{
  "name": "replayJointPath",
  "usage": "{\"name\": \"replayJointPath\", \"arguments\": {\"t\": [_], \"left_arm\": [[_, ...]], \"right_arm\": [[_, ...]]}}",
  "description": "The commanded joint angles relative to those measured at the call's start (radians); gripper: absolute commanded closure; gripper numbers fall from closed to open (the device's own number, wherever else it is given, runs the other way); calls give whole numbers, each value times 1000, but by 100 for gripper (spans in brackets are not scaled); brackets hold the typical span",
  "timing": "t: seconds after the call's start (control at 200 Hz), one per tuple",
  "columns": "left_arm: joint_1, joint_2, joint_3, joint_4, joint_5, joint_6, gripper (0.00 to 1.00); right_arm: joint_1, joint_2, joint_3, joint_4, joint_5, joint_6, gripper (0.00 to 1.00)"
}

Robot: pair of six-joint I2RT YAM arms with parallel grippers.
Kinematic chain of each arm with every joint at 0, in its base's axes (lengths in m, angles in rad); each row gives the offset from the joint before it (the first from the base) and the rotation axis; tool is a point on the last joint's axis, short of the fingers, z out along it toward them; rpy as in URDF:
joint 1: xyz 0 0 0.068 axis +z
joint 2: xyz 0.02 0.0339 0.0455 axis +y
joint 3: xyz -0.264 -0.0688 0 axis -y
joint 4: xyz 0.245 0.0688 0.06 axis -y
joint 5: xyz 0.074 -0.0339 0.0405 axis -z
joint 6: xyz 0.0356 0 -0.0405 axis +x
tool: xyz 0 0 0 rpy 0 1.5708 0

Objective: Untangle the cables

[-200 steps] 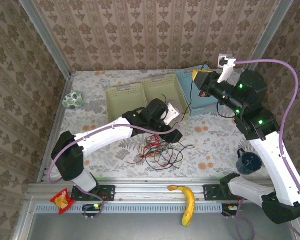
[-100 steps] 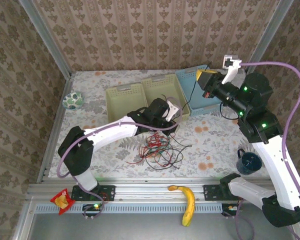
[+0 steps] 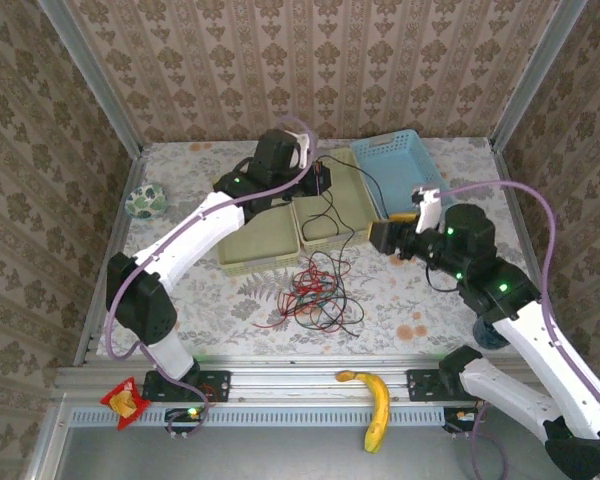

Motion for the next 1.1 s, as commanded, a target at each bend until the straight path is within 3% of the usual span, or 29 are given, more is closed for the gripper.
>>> {"name": "replayJointPath", "arguments": {"t": [0.0,0.16,0.385,0.555,0.76,1.095], "left_arm": [[0,-34,106,-47,43,-26,100],[-1,-26,215,-66,43,-9,100],[-25,-4,325,-128,17,46,100],[-40,2,394,-141,7,64,100],[-51,-43,438,-116,-42,96,100],[-17,-273,249,27,-280,133,100]], "right_arm": [[68,14,-66,-52,11,-59,36],[185,124,-110,-54,-64,-140,37],[342,350,-76,-10,-44,-213,39],[355,491,-57,71,-30,-203,39],[356,679,-19,16,61,-196,43],[303,752,-71,-25,214,-120,42]]}}
